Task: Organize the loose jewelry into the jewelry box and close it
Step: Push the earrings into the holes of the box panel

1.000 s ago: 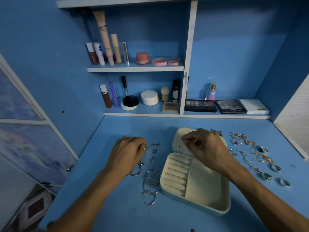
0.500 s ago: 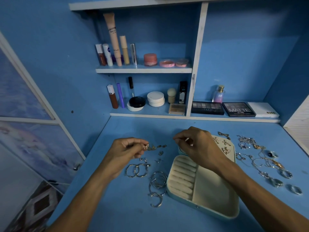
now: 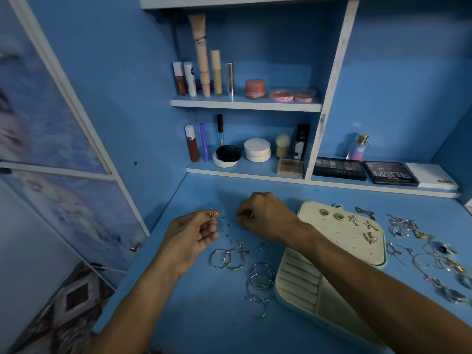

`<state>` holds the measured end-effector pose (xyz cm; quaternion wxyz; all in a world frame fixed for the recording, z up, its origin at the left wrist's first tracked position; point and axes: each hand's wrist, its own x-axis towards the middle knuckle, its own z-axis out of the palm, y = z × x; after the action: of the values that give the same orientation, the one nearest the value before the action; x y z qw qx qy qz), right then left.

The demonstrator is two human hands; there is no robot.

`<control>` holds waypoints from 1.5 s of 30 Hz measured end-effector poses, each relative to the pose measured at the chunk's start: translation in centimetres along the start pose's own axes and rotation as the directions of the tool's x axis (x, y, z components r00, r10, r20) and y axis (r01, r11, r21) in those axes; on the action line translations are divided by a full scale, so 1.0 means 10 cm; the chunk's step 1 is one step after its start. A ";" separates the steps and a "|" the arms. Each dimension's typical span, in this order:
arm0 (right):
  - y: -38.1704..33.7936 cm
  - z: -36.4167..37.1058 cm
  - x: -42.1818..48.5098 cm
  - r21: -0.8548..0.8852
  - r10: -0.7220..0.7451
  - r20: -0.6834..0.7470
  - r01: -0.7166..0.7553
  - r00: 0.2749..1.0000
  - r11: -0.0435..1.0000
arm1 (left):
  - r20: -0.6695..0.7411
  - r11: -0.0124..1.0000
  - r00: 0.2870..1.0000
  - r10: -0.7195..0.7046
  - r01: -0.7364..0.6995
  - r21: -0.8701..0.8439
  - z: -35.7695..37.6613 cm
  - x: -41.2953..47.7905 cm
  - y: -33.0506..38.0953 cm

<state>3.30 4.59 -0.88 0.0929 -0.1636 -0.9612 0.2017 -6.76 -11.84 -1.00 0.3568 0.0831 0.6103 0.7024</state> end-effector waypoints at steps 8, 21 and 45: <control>-0.11 0.10 0.14 -0.140 -0.009 -0.007 0.008 1.000 0.990 | 0.054 0.999 0.998 -0.017 0.019 -0.037 -0.10 0.04 0.02; -0.07 0.14 0.26 -0.227 -0.034 -0.006 0.032 0.999 0.973 | 0.069 0.996 0.996 -0.065 0.060 0.061 -0.14 0.04 -0.01; 0.18 -0.25 -0.13 0.326 0.096 -0.122 -0.051 0.988 0.944 | 0.315 0.951 0.943 0.106 -0.188 0.244 0.16 -0.06 0.05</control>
<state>5.60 6.60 0.46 0.1761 -0.1954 -0.9001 0.3475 -5.69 -10.94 0.03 0.3761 0.2817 0.6315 0.6167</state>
